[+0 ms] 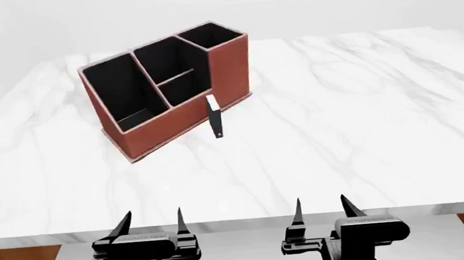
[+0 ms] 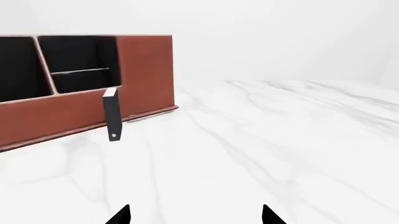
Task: Pick up the book and place it in the left compartment of the caddy.
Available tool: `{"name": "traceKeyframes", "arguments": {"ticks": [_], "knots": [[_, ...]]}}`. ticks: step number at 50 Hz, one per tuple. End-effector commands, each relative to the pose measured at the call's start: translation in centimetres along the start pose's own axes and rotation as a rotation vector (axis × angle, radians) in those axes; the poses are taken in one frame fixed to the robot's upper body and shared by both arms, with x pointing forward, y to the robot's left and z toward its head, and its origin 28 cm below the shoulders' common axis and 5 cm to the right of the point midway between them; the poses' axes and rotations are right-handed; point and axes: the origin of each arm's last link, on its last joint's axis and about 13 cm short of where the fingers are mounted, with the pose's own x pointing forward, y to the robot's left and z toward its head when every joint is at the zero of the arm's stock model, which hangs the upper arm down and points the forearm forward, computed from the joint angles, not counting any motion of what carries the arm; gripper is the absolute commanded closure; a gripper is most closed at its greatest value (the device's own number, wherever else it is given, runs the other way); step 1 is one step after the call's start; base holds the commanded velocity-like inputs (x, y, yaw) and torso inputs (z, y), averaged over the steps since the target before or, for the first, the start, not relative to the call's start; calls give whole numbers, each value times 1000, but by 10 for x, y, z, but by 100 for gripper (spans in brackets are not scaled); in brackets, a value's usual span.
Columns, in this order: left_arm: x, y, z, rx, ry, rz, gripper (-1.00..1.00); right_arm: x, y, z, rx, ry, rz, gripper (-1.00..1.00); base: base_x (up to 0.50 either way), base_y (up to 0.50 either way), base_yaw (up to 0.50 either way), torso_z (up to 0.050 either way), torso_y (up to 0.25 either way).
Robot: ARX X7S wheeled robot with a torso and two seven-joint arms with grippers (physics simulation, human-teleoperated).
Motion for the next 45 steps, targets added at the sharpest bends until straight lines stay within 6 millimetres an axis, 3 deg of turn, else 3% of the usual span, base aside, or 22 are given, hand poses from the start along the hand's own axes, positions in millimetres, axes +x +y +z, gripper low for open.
{"name": "traceKeyframes", "arguments": {"ticks": [1, 24, 45], "knots": [[0, 0, 0, 3, -6, -4, -100, 0, 0, 0, 5, 3, 1, -100, 0, 0, 0, 0, 0], [-1, -1, 1, 10, -9, -9, -100, 0, 0, -1, -26, 17, -6, -100, 0, 9, 0, 0, 0], [-1, -1, 1, 11, -14, -12, -100, 0, 0, -2, -51, 14, -6, -100, 0, 500, 0, 0, 0]]}}
